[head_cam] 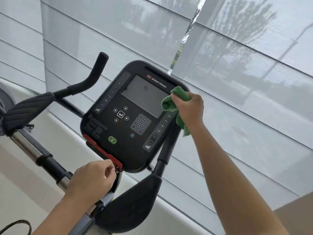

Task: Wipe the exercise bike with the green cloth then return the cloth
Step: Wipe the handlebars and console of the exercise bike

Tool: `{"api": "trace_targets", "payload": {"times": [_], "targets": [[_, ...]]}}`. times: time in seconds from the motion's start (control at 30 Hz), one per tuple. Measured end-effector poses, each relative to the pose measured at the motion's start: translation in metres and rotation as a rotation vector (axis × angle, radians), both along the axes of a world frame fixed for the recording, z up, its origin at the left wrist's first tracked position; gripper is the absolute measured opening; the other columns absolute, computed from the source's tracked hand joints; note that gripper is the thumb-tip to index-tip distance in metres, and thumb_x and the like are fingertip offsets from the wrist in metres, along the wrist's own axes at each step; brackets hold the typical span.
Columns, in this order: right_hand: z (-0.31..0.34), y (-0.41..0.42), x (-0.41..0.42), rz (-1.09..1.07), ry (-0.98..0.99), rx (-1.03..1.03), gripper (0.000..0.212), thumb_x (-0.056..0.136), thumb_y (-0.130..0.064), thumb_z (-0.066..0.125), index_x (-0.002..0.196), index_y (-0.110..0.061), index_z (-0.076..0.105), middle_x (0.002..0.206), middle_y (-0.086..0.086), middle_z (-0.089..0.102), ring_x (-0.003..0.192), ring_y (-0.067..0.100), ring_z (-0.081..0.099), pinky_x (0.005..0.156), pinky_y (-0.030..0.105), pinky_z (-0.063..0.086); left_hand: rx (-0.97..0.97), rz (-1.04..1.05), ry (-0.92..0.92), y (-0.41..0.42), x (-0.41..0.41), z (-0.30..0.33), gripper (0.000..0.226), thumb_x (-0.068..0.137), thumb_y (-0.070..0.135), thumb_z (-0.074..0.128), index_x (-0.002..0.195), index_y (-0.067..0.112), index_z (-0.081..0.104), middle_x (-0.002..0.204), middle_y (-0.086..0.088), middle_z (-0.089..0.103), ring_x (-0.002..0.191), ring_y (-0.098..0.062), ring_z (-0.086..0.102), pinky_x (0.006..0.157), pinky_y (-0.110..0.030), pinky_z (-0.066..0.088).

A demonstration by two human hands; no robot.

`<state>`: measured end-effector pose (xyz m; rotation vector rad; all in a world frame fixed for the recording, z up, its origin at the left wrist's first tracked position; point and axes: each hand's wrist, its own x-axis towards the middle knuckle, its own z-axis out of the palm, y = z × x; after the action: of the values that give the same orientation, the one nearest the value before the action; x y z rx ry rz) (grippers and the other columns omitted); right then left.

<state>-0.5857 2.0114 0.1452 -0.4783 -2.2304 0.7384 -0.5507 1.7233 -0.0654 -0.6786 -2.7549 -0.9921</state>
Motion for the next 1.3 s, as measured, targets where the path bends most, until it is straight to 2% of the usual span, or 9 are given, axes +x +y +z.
{"api": "trace_targets", "payload": {"times": [0.2,0.33,0.5,0.67,0.8,0.97,1.1,1.23,1.3], "targets": [[-0.025,-0.019,-0.003,-0.277,-0.186,0.55,0.03,0.09,-0.052,0.069,0.089,-0.022,0.072,0.104,0.0,0.058,0.103,0.031,0.051,0.072,0.041,0.053,-0.046,-0.016,0.018,-0.002,0.004,0.0,0.016,0.096,0.042,0.061,0.082,0.036,0.059,0.067,0.018,0.061,0.064,-0.007,0.06,0.058,-0.023,0.043],[-0.01,-0.007,-0.007,-0.192,-0.336,0.713,0.032,0.084,-0.059,0.066,0.079,-0.027,0.069,0.091,-0.005,0.058,0.09,0.026,0.055,0.068,0.033,0.042,-0.06,-0.016,0.021,-0.001,0.004,0.0,0.013,0.097,0.043,0.06,0.086,0.036,0.062,0.07,0.018,0.063,0.065,-0.008,0.061,0.06,-0.022,0.045],[0.021,0.009,-0.002,0.096,-0.372,0.3,0.019,0.063,-0.057,0.072,0.067,-0.039,0.075,0.053,-0.014,0.063,0.053,0.002,0.06,0.057,0.023,0.043,-0.06,-0.019,0.015,-0.001,0.005,0.0,0.013,0.098,0.042,0.06,0.086,0.036,0.061,0.072,0.019,0.065,0.067,-0.008,0.063,0.062,-0.022,0.051],[-0.003,-0.003,-0.001,-0.015,0.073,-0.195,0.024,0.069,-0.054,0.078,0.063,-0.031,0.073,0.06,-0.016,0.066,0.058,0.004,0.063,0.065,0.03,0.053,-0.088,-0.01,0.004,-0.001,0.007,0.002,0.014,0.098,0.045,0.057,0.088,0.036,0.06,0.075,0.018,0.065,0.069,-0.008,0.063,0.062,-0.021,0.046],[-0.025,-0.014,-0.009,-0.236,0.003,0.31,0.033,0.081,-0.057,0.067,0.067,-0.028,0.059,0.088,-0.009,0.057,0.082,0.021,0.054,0.068,0.032,0.042,-0.079,-0.009,0.002,0.0,0.006,0.004,0.015,0.098,0.045,0.057,0.087,0.035,0.062,0.074,0.017,0.066,0.07,-0.008,0.064,0.064,-0.023,0.052],[-0.002,0.002,-0.013,-0.147,-0.401,0.841,0.036,0.077,-0.059,0.064,0.07,-0.023,0.065,0.075,-0.009,0.057,0.077,0.021,0.054,0.065,0.031,0.038,-0.082,0.003,0.004,0.001,0.004,0.002,0.016,0.097,0.045,0.057,0.085,0.035,0.062,0.071,0.017,0.063,0.067,-0.009,0.061,0.059,-0.024,0.045],[0.023,0.011,-0.01,0.071,-0.471,0.541,0.029,0.06,-0.062,0.068,0.069,-0.035,0.073,0.06,-0.012,0.065,0.063,0.007,0.063,0.057,0.026,0.042,-0.082,-0.001,-0.008,0.001,0.005,0.003,0.016,0.097,0.045,0.056,0.084,0.035,0.062,0.071,0.017,0.064,0.068,-0.009,0.061,0.06,-0.025,0.045],[0.006,0.004,-0.003,0.071,0.035,-0.237,0.023,0.072,-0.046,0.081,0.077,-0.023,0.081,0.071,-0.002,0.077,0.07,0.017,0.075,0.072,0.038,0.063,-0.077,0.003,-0.013,0.0,0.007,0.006,0.018,0.096,0.045,0.056,0.083,0.034,0.061,0.071,0.015,0.065,0.07,-0.01,0.062,0.065,-0.029,0.053],[-0.012,-0.008,-0.003,-0.069,0.18,-0.225,0.021,0.078,-0.049,0.078,0.074,-0.029,0.074,0.077,-0.009,0.074,0.071,0.012,0.07,0.073,0.035,0.058,-0.073,0.001,-0.013,-0.001,0.007,0.005,0.019,0.096,0.045,0.056,0.082,0.033,0.061,0.07,0.016,0.065,0.069,-0.01,0.062,0.065,-0.029,0.053]]}}
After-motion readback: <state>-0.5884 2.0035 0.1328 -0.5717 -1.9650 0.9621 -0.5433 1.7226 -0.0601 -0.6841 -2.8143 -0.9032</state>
